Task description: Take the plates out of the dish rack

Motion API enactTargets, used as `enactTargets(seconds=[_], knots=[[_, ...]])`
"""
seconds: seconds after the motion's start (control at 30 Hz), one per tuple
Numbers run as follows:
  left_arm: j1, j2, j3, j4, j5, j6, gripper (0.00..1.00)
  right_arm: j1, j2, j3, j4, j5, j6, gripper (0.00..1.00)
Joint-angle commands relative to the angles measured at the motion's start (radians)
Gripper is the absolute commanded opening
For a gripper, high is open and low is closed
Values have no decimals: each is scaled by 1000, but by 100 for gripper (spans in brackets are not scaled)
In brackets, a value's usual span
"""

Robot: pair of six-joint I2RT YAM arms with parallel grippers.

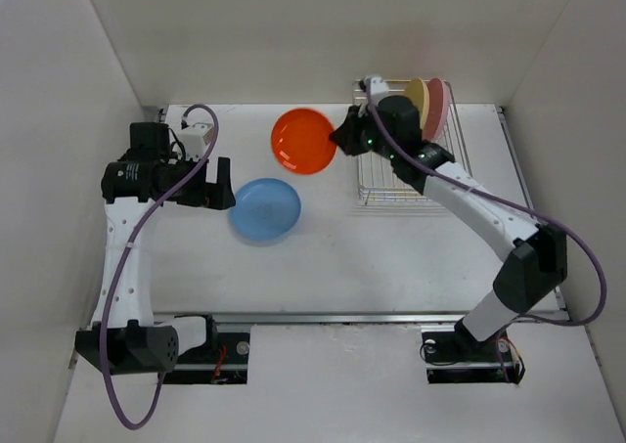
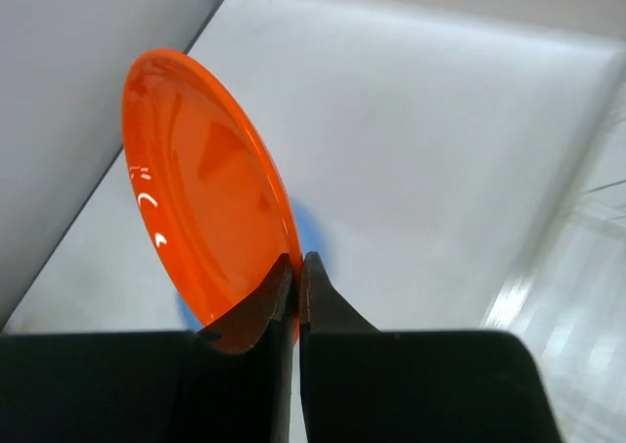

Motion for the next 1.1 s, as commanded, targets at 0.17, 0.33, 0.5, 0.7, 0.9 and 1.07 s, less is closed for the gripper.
enactTargets(seconds=[0.17, 0.33, 0.5, 0.7, 0.9, 1.07], knots=[[5, 56, -21, 25, 226, 72, 100, 135, 150, -127, 387, -514, 140, 0], [5, 123, -70, 34, 110, 83, 87, 178, 219, -93, 424, -538, 171, 0], [5, 166, -79, 11, 100, 94, 35, 209, 254, -83, 433, -550, 171, 0], [5, 166, -79, 11, 73, 69, 0, 209, 264, -83, 422, -550, 171, 0], [5, 146, -79, 23, -31, 36, 0, 209, 294, -28, 326, -462, 171, 20], [74, 148, -79, 106, -116, -29, 0, 198, 316, 29, 238, -353, 171, 65]])
